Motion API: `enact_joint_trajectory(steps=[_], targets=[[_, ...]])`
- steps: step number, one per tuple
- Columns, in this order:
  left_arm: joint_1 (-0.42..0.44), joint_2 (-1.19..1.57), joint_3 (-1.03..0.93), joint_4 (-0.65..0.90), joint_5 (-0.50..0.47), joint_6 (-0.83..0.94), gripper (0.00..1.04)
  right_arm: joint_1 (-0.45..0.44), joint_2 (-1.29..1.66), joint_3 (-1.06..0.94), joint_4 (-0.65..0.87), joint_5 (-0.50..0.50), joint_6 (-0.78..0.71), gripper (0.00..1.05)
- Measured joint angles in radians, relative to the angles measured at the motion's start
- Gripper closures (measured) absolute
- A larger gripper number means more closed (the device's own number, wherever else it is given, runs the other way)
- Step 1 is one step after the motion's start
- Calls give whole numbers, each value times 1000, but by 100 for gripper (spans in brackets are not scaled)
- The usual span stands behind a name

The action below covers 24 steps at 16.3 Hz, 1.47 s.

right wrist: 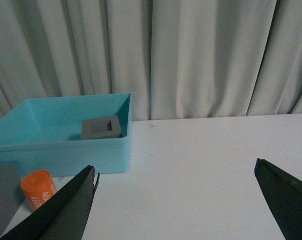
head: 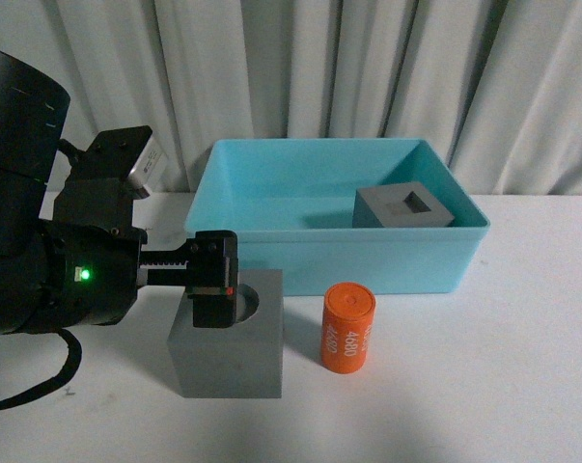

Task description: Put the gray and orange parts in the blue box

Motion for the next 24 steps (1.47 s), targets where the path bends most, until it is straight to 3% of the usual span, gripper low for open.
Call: enact_joint_trajectory(steps=[10,11,13,15,16,17,24], targets=[[0,156,67,28,9,29,7,0,0,0,0,0,0,6],[0,161,67,32,13,29,13,0,0,0,0,0,0,6],[0,161,67,32,16,29,37,0,0,0,0,0,0,6],[0,161,67,33,21,29,50,0,0,0,0,0,0,6],[4,153,67,27,23,24,71,0,0,0,0,0,0,6],[11,135,59,14,24,25,80,0,0,0,0,0,0,6],[168,-242,-24,-227,75,-68,84,0,0,0,0,0,0,6]])
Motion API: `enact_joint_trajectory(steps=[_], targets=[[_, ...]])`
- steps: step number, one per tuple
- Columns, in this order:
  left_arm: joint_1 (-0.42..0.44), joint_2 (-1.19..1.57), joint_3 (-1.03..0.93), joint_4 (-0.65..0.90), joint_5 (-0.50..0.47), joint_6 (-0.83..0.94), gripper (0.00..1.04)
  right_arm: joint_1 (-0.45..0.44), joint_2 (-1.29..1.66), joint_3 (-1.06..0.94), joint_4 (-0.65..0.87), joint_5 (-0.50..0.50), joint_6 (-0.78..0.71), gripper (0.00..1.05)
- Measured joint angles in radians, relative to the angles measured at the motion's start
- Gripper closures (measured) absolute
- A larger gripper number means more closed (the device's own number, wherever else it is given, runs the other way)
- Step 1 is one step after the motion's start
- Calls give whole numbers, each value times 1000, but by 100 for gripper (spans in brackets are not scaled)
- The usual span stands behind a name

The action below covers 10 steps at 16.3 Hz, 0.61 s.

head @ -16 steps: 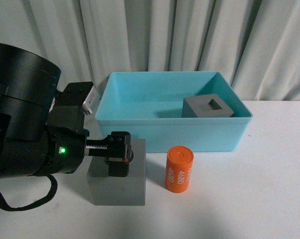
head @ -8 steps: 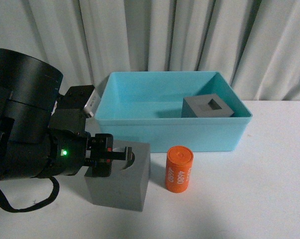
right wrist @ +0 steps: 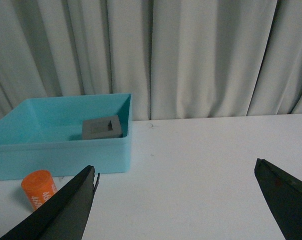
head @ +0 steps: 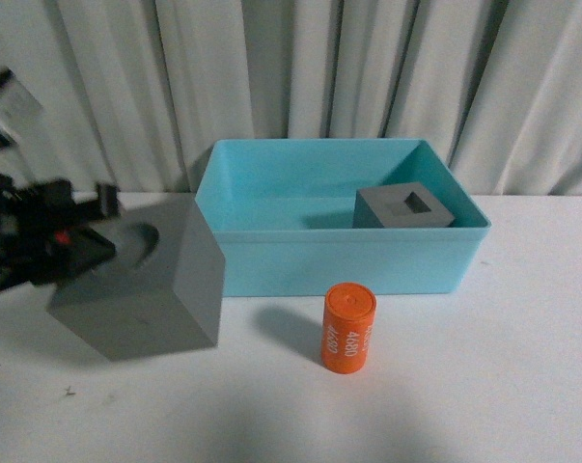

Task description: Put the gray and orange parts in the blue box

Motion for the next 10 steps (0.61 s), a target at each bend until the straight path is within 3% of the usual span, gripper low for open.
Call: enact_joint_trajectory(steps=[4,6,8,10], targets=[[36,-116,82,-67,11,-18,84,0,0,0,0,0,0,6],[-26,-3,216,-5,-2,-12,85,0,0,0,0,0,0,6],[-136,303,475,41,-62,64,85,0,0,0,0,0,0,6],[-136,346,518,44,-69,73,85,0,0,0,0,0,0,6]])
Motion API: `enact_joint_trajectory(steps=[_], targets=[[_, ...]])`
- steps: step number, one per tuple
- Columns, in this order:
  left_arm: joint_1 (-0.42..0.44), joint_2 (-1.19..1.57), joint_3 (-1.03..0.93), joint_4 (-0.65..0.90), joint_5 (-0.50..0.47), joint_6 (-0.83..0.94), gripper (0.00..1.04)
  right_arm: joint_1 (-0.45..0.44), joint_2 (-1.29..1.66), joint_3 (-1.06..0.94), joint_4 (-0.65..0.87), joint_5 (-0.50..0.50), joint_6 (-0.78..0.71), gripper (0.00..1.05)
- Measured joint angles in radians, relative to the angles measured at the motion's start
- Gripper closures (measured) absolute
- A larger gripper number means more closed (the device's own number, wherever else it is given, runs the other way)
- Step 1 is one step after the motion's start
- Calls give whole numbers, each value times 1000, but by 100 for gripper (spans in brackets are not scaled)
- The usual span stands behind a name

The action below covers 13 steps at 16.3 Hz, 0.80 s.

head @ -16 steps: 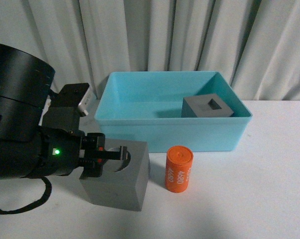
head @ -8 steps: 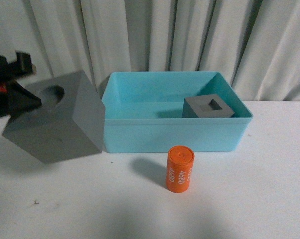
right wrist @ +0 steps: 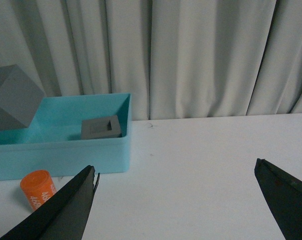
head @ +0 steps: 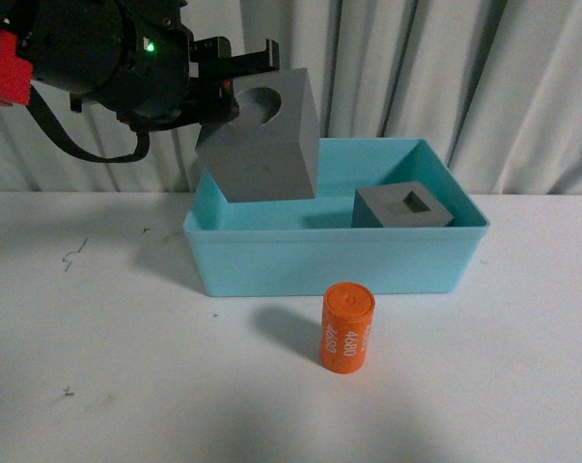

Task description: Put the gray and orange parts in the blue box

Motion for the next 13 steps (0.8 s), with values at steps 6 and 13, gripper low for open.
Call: enact_joint_trajectory(steps=[6,13], targets=[[8,35,22,0,-13,17,85,0,0,0,0,0,0,6],[45,123,31,2,-34,39,85,0,0,0,0,0,0,6]])
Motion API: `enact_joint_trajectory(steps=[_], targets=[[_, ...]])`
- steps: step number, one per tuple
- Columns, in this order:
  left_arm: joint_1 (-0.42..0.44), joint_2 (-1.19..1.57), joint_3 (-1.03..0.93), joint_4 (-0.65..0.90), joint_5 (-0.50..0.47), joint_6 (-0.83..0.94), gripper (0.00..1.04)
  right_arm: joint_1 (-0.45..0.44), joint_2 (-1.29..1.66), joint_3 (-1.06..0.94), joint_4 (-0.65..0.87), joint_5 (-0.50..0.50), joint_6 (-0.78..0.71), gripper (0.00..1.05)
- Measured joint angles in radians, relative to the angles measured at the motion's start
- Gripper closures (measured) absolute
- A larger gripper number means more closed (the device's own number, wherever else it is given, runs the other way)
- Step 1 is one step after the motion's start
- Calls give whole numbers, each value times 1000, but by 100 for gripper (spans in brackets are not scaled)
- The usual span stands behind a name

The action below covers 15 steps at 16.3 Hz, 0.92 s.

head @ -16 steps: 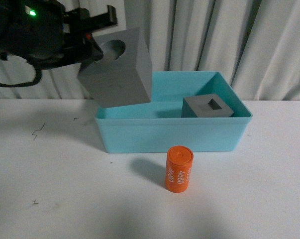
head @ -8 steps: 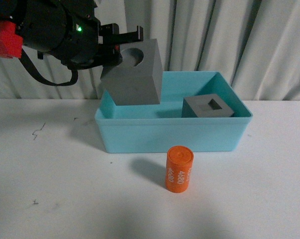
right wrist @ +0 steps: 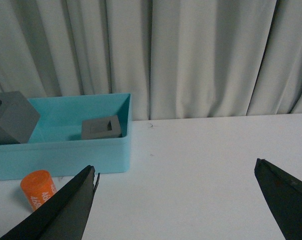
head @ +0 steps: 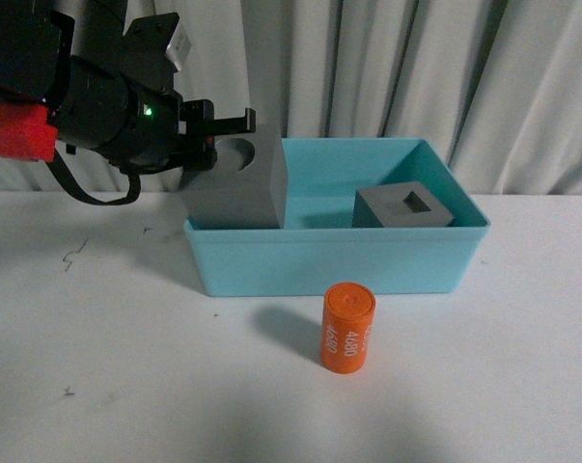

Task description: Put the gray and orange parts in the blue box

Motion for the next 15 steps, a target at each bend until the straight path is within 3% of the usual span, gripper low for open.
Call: enact_joint_trajectory(steps=[4,5,9,12,15], targets=[[17,0,-47,19,2,-1,85,0,0,0,0,0,0,6],[23,-6,-64,20,12,-14,79,0,0,0,0,0,0,6],[95,-185,-244,-4,82,-86,37,0,0,0,0,0,0,6],[232,-569,-507,-71,204,-214,5,0,0,0,0,0,0,6],[462,-966,-763,-293,257,-258,7,0,0,0,0,0,0,6]])
